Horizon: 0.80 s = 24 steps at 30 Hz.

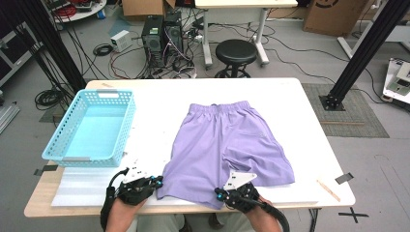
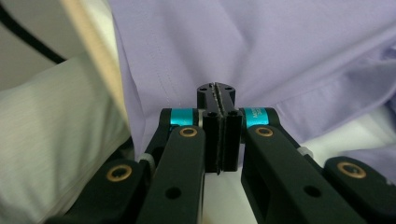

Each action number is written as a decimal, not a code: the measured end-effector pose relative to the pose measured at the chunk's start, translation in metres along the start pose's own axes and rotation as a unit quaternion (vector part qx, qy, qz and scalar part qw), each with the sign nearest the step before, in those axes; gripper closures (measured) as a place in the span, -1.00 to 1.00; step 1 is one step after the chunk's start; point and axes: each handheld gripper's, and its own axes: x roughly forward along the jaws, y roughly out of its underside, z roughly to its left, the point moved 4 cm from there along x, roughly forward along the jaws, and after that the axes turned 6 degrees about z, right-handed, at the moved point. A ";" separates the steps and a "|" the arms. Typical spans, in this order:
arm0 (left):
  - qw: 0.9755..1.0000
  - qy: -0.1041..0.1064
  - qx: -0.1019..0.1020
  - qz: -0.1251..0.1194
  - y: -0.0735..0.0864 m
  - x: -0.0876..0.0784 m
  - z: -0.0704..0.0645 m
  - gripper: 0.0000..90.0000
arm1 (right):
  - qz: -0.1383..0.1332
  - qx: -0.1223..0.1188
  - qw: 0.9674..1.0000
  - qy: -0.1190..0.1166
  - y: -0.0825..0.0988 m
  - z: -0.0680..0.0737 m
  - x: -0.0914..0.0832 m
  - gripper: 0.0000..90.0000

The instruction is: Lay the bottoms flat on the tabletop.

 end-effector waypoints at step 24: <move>0.997 0.001 -0.028 -0.073 -0.020 0.000 0.003 0.21 | -0.021 0.090 0.992 0.085 0.042 -0.049 -0.029 0.44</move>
